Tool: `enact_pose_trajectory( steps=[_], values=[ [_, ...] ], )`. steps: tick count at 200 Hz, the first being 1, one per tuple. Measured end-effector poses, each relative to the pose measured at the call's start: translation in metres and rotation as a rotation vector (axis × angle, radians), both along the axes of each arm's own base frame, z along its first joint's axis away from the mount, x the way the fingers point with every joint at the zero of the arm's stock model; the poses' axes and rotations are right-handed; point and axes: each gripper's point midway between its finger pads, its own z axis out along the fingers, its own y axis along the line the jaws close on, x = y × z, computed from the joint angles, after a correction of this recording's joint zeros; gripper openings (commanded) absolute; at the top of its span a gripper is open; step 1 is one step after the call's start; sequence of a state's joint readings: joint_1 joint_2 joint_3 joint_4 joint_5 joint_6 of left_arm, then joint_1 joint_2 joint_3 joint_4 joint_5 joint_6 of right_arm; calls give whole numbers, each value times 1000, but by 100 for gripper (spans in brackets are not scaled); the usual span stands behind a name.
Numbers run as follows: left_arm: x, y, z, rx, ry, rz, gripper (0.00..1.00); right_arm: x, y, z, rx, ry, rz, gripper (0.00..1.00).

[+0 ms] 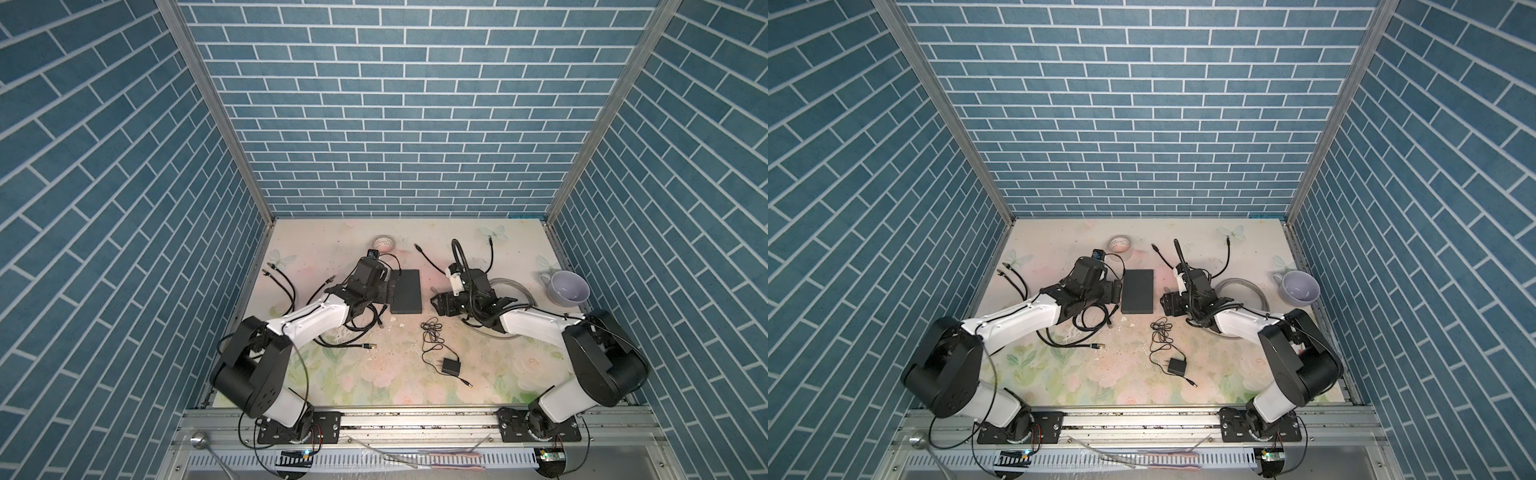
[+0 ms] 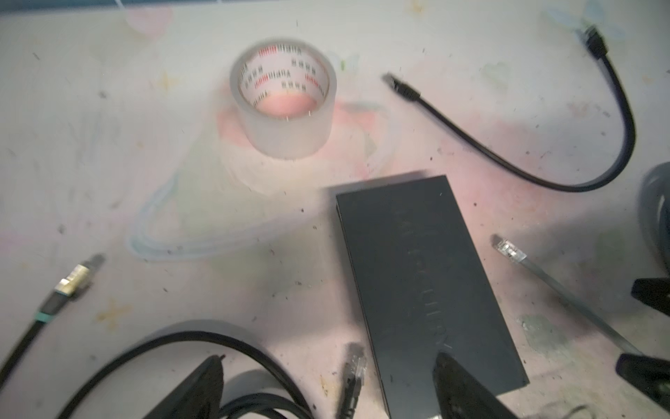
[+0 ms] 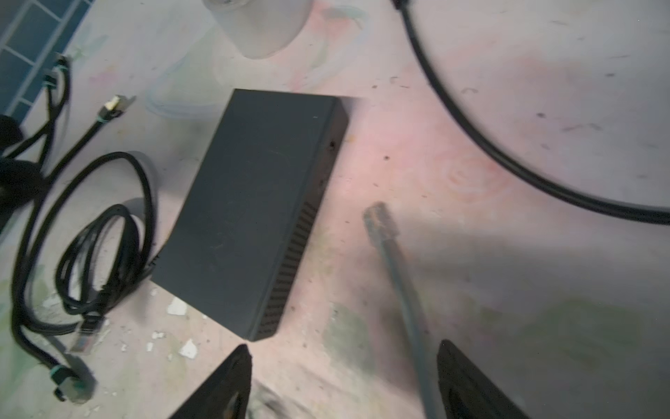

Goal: Insert the plug into the switch port

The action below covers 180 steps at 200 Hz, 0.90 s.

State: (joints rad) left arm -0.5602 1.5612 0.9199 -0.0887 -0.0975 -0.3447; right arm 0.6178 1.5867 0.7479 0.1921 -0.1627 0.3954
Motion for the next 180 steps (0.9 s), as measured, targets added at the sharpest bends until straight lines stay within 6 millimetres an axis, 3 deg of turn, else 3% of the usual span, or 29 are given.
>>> enact_pose_trajectory(
  steps=[33, 75, 118, 180],
  values=[
    [7, -18, -11, -73, 65, 3, 84, -6, 17, -8, 47, 34, 24, 72],
    [21, -41, -34, -130, 125, 16, 81, -2, 13, -6, 48, 57, -20, 74],
    [13, -57, -63, -162, 197, -5, 77, 7, -18, 8, 45, 94, -131, 74],
    [9, -112, -64, -259, 211, -98, 75, 9, -62, 38, 64, 100, -249, 73]
  ],
)
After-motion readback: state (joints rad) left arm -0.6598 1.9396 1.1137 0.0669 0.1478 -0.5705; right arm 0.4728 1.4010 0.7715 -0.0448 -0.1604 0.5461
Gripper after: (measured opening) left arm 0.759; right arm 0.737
